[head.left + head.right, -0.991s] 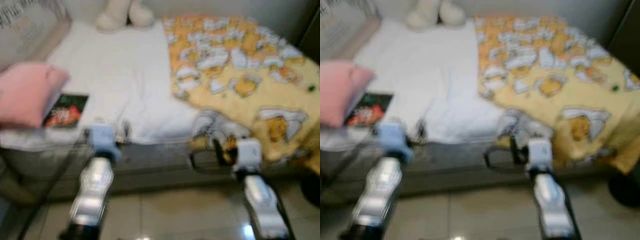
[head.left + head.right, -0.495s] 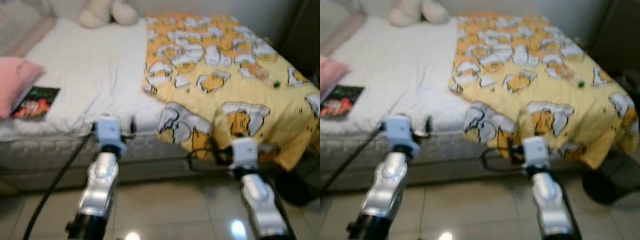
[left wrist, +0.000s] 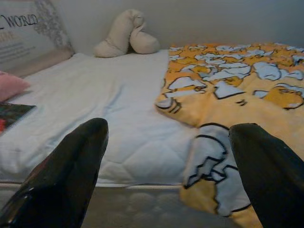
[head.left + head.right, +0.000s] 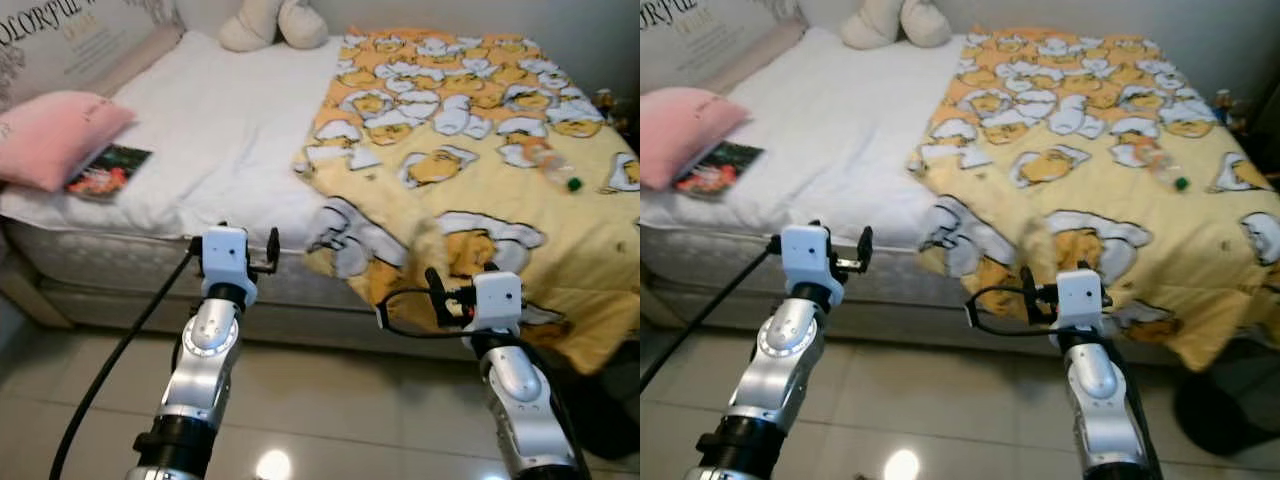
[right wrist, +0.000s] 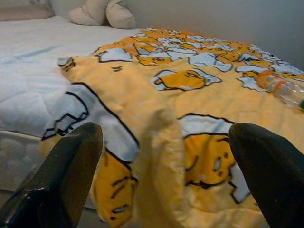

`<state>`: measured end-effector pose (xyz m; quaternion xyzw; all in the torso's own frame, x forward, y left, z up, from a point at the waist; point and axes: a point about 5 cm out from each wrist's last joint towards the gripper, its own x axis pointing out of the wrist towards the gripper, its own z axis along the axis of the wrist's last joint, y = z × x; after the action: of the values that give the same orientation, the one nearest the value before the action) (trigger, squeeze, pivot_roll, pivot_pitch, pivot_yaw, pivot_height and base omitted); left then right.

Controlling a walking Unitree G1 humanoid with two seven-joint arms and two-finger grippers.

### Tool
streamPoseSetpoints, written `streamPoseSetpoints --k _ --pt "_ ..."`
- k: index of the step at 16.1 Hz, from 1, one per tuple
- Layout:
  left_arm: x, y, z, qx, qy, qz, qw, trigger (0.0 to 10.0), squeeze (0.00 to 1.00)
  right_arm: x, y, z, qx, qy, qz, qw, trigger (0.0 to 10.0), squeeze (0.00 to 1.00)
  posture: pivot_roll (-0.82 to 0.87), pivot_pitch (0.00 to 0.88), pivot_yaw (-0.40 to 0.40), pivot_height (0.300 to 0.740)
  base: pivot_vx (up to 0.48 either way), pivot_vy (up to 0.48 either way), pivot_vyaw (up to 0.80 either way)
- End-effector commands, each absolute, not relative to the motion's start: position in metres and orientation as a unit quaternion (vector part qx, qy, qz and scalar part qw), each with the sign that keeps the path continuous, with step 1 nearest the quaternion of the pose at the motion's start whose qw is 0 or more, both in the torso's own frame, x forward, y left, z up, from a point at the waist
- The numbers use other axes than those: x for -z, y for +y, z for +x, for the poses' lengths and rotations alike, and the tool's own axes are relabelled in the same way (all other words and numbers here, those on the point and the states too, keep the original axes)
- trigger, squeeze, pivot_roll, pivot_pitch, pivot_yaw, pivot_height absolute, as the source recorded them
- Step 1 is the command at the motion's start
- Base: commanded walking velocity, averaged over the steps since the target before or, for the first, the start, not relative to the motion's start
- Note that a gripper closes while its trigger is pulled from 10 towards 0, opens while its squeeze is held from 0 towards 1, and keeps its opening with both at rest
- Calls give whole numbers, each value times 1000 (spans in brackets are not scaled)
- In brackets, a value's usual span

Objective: Clean up the room

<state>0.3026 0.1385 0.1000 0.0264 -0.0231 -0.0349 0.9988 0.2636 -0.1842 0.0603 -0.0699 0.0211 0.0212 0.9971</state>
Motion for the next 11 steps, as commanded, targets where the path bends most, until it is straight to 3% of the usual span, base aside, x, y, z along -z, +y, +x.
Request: streamPoseSetpoints --k 1,2,7,11 --pt "-101 139 306 40 -23 29 999 10000 467 -62 -182 263 -22 18 -74 997 10000 0 -159 0 55 740 0 -416 0" --pt "-101 138 306 41 -22 30 998 10000 0 -62 -183 263 -21 17 -75 997 10000 0 -164 0 58 740 0 -416 0" --pt "-104 135 309 51 -33 25 998 10000 0 -62 -181 264 -16 13 -68 997 10000 0 -167 0 59 740 0 -416 0" --pt "-86 161 291 12 -1 10 1000 10000 0 -67 -199 261 40 0 -26 999 10000 0 -181 0 73 740 0 -416 0"
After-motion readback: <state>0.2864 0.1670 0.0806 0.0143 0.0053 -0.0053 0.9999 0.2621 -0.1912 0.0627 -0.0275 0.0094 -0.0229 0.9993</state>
